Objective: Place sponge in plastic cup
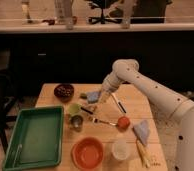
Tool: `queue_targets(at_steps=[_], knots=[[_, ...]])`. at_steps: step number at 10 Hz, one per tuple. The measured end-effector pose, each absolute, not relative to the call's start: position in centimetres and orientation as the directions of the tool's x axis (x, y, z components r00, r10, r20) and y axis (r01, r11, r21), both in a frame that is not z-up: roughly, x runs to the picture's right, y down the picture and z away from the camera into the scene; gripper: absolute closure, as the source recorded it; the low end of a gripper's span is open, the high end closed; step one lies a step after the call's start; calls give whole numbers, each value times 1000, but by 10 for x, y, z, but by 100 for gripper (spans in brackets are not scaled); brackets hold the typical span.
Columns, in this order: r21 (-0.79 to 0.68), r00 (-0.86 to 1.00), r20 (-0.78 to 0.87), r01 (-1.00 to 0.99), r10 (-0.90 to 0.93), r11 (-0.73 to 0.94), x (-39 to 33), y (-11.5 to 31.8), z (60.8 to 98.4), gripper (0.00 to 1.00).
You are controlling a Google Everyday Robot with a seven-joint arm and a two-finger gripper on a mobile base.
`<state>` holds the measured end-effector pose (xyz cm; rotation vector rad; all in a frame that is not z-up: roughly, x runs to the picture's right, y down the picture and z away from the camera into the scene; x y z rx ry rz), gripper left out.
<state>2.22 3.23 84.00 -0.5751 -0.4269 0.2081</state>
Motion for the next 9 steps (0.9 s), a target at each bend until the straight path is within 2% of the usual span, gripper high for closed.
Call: queue_targets(at_steps=[3,9], knots=[[-578,888,380,11,258,816,-22,43,840,100],[-583,876,425,74,227,809,-57,54,843,100]])
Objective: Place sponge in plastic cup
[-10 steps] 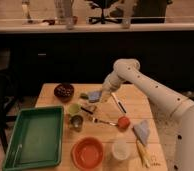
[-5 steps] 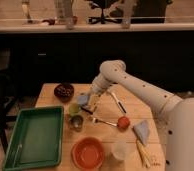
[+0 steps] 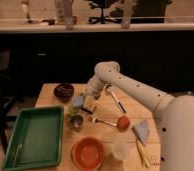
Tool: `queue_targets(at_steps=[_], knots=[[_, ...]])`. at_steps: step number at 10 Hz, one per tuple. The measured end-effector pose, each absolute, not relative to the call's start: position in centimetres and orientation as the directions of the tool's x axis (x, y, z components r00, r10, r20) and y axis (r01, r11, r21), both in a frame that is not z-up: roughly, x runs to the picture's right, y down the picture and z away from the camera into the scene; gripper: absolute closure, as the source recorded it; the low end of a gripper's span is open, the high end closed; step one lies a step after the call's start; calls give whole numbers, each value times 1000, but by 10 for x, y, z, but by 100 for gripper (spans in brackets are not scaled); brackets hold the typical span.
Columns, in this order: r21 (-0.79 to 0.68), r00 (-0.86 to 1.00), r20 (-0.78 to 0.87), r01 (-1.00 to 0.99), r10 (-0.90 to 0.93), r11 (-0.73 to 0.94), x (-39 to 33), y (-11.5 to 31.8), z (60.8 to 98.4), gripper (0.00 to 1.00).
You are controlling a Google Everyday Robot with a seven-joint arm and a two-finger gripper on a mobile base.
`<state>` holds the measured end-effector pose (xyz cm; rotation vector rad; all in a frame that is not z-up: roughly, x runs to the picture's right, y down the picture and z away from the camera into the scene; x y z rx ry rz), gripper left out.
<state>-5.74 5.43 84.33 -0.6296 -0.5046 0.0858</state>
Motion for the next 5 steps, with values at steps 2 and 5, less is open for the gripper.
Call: queue_targets(at_steps=[2,5], knots=[[-581,873,435,87,219,809,-70,57,843,100],[-578,870,446,101,209,810,-81,60,843,100]])
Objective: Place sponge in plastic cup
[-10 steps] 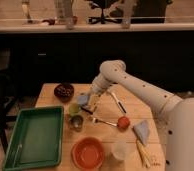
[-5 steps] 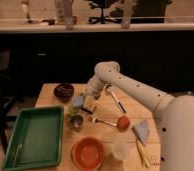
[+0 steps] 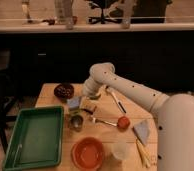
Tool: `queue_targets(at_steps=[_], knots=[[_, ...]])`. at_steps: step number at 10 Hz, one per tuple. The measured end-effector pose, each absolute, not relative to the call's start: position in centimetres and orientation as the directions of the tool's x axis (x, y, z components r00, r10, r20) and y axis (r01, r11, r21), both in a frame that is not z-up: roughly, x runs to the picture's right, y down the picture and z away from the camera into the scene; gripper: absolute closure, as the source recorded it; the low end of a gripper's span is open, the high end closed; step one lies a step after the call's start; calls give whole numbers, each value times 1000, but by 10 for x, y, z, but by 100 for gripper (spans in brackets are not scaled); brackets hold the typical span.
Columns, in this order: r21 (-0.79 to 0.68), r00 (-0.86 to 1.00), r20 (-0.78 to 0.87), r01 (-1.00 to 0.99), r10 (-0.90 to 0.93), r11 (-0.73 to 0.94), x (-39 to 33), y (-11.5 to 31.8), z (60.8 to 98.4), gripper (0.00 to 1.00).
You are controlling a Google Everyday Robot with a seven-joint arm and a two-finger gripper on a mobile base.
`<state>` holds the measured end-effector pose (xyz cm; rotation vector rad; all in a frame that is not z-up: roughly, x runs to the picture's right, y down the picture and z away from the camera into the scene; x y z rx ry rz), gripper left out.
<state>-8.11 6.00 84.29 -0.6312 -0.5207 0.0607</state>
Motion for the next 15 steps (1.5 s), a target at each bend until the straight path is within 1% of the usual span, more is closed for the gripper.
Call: queue_targets(at_steps=[8,9,13,14,15], knots=[[-586,861,479,166,174,793,-112,69,848,99],[-587,861,477,164,175,793,-111,69,848,91],[-587,861,477,164,176,793,-111,70,848,51],[-588,861,477,164,176,792,-111,70,848,43],[-587,861,478,166,175,792,-112,70,848,31]])
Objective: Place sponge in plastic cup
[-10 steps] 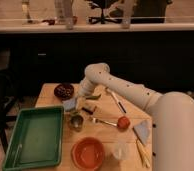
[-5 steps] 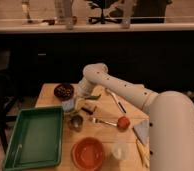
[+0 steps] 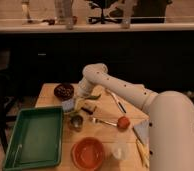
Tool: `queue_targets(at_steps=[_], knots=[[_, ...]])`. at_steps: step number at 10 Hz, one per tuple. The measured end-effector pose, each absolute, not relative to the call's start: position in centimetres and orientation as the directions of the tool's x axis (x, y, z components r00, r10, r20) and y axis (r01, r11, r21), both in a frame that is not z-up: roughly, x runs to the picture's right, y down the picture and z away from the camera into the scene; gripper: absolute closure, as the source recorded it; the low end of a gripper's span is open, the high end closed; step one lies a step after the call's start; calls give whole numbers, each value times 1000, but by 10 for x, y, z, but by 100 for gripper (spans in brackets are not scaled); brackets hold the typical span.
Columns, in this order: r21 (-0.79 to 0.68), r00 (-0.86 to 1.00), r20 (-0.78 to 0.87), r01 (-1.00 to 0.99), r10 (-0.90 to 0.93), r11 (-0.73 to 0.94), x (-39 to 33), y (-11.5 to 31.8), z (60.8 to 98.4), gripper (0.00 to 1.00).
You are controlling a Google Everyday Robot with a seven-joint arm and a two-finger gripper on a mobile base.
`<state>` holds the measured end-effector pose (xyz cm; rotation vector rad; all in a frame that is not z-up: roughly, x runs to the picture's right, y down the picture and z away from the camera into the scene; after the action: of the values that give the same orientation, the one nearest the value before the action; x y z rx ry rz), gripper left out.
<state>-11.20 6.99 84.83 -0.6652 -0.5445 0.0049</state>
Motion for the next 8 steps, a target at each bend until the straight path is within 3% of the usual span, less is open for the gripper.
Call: queue_targets(at_steps=[2,8], knots=[[-587,861,479,167,174,792,-113,70,848,20],[-587,861,479,166,174,792,-112,70,848,20]])
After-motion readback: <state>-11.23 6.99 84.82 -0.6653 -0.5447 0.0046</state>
